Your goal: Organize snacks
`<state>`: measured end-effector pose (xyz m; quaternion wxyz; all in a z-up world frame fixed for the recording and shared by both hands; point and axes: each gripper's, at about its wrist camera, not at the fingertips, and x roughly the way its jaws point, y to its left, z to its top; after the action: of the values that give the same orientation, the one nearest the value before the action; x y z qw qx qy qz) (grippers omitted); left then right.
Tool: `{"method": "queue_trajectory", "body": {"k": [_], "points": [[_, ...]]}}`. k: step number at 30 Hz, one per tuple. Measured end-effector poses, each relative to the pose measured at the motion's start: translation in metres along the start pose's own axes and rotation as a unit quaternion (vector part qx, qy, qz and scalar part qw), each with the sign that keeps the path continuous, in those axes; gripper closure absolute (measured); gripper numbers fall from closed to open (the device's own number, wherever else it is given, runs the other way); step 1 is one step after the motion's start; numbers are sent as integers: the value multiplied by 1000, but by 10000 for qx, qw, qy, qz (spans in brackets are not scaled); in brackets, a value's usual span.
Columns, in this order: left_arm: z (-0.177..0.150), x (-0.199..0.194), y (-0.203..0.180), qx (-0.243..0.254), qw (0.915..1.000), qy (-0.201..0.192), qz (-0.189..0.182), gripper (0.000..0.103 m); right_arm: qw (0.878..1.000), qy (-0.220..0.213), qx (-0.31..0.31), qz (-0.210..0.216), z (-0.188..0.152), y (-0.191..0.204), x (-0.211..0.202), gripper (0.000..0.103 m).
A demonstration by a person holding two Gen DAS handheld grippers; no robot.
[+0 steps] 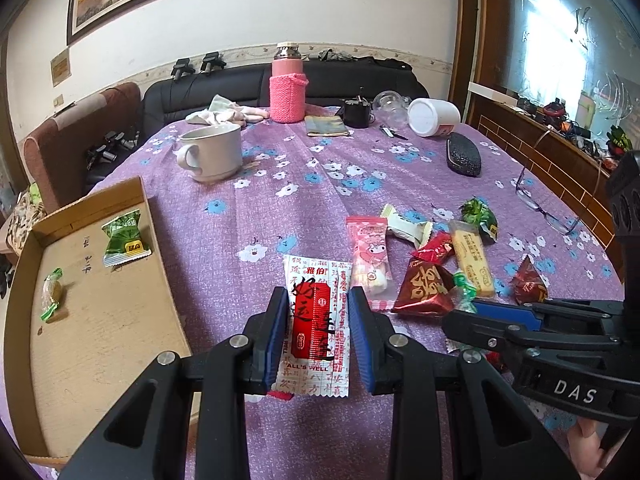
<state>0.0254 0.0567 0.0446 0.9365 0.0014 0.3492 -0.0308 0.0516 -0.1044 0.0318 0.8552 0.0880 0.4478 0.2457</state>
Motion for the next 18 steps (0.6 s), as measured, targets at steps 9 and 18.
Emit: {"method": "queue_trajectory", "body": {"k": [9, 18], "points": [[0, 2, 0, -20, 10000, 31, 32, 73, 10000, -29, 20, 68, -1, 1, -3, 78], [0, -9, 6, -124, 9998, -159, 46, 73, 9999, -141, -44, -54, -1, 5, -8, 78]]}}
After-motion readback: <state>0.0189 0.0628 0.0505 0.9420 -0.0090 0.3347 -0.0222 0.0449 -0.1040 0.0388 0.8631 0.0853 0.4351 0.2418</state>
